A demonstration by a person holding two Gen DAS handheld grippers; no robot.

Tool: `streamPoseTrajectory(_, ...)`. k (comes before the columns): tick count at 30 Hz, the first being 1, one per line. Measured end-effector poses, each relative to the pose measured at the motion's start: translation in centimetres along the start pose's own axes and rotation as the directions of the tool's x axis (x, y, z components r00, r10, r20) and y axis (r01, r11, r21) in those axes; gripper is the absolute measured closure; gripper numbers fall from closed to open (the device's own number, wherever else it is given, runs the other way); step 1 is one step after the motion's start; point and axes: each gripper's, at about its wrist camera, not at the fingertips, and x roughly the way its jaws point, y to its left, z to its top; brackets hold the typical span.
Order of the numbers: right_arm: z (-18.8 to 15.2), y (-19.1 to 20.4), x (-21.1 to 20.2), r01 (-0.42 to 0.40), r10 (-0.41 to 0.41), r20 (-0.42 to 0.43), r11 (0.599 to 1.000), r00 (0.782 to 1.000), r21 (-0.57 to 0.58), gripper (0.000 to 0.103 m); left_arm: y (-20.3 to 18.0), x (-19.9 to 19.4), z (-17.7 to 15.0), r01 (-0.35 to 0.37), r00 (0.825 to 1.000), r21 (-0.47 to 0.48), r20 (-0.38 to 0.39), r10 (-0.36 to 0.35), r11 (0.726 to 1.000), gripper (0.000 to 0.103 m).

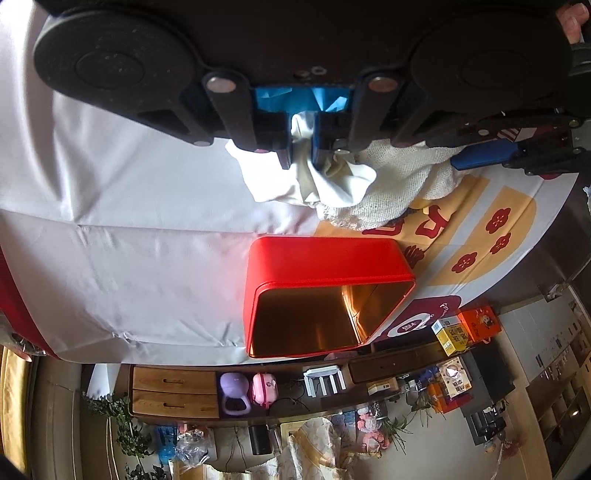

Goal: Organize soft objects
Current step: 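Grasp the white mesh cloth with the left gripper while the right gripper grasps the white cloth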

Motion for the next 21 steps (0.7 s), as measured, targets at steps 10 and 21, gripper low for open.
streamPoseTrajectory(10, 0.4, 0.3, -2.9, 0.015, -0.015, 0.065, 1.0, 0.998, -0.003, 0.098, -0.4, -1.4, 0.4, -0.004, 0.999, 0.037, 0.043, 0.002, 0.999, 0.094)
streamPoseTrajectory(21, 1.2, 0.6, -6.5, 0.025, -0.023, 0.122, 1.0, 0.992, -0.016, 0.098, 0.0, -3.9, 3.0, 0.005, 0.995, 0.046, 0.101, -0.009, 0.999, 0.096)
